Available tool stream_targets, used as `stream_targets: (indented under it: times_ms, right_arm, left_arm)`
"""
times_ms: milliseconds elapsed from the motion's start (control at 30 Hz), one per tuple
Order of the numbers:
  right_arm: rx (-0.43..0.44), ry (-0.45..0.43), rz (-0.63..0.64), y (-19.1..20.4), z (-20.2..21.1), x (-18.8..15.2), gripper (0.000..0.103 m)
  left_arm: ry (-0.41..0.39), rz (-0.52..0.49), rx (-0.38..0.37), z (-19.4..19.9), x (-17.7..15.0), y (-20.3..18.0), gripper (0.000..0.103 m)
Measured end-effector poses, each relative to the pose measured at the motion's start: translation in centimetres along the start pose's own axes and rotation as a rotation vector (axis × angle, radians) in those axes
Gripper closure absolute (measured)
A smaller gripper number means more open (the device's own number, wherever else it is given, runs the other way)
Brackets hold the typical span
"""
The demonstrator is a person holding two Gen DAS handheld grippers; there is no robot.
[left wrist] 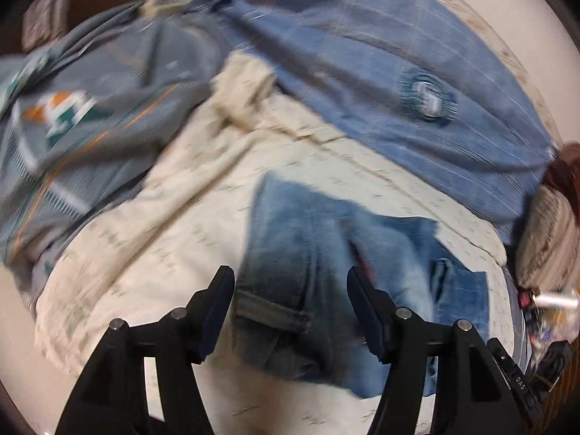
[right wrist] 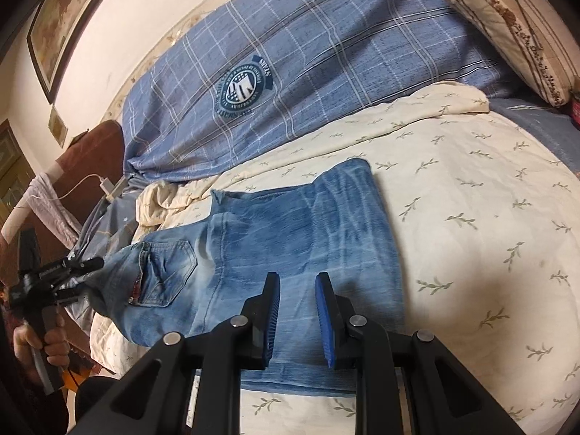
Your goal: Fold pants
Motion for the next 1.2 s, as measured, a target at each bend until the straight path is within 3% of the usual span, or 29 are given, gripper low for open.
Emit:
stream_targets:
  times_ms: [133, 233, 467, 667, 767, 933, 1000, 1067, 1200]
  right_arm:
    - [0.007, 0.018, 0.025, 1.2, -1.0, -0.4, 0.08]
    - [0.004, 0.03, 0.06, 2.4, -1.8, -0.7, 0.08]
    - [0.011, 0.065, 0.143, 5.0, -3.5, -1.7, 0.08]
    - [-0.009, 0.071, 0.205, 5.7, -3.4, -2.3, 0.08]
    - [-0.022, 0.059, 0.191, 5.0, -3.0, -2.1, 0.08]
    - [-0.019, 0.048, 0.146, 4.0, -2.6, -1.6, 0.08]
    - [-0.022, 0.044, 0.151, 4.0, -2.5, -1.5, 0.08]
    - [-0.018, 0.045, 0.163, 4.2, -2.5, -1.6, 0.08]
    - [-0.015, 0.06, 0.182, 4.6, -3.0, -1.8, 0.08]
  left_arm:
    - [0.088, 0.136, -0.033, -0.7, -2.2, 2.9, 0.031]
    - [0.12, 0.182, -0.059, -0.7, -4.1, 3.5, 0.029]
    - [0.192, 0.257, -0.204, -1.5, -8.8, 1.1, 0.022]
    - [0.179, 0.366, -0.263, -4.3, -8.3, 1.3, 0.02]
    - [0.129, 0.423, -0.33, -4.3, -6.9, 1.0, 0.019]
    - [0.133, 0.473, -0.388, -5.9, -5.1, 0.5, 0.019]
    - [0.114, 0.456, -0.406, -5.7, -4.8, -0.1, 0.021]
    - [0.086, 0.407, -0.409, -5.2, -4.6, -0.6, 0.049]
    - [0.074, 0.387, -0.394, -5.5, -4.6, 0.0, 0.049]
Point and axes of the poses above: each gripper's, at about its wrist camera, not at the fingertips, and z roughly against the way its jaws point, y to its left, x to its top, the point moved 7 cm from there along -z, roughly the way its jaws point, and after that the axes turned 5 degrees about x, right-handed, at the moved point
